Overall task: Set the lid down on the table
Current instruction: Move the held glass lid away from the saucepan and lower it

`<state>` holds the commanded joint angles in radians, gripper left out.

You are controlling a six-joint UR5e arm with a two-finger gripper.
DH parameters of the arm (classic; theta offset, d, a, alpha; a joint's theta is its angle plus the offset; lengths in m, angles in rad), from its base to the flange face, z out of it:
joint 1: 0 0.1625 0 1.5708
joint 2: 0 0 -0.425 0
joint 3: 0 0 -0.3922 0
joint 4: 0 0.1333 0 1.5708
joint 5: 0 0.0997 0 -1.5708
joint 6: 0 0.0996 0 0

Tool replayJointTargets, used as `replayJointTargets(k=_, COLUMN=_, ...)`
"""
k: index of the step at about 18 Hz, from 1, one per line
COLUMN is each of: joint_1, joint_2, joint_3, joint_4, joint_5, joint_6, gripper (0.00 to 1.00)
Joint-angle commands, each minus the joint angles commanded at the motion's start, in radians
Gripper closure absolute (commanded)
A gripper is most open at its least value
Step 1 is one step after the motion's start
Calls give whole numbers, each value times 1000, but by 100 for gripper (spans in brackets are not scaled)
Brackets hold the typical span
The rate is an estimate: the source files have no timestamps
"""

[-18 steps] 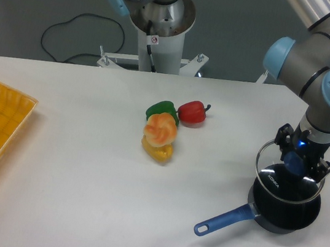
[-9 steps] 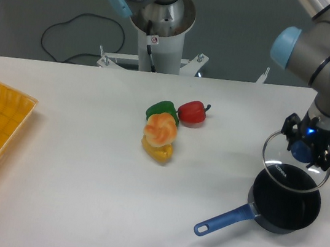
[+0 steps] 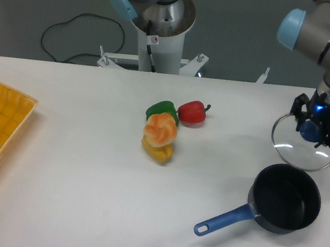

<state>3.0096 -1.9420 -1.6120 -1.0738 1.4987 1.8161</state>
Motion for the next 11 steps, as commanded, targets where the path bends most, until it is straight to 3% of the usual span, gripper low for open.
replayJointTargets(k=11, joint_1=46, joint_2=12, joint_3=-123, joint_4=91, joint_5=0, joint_6=71, gripper=33)
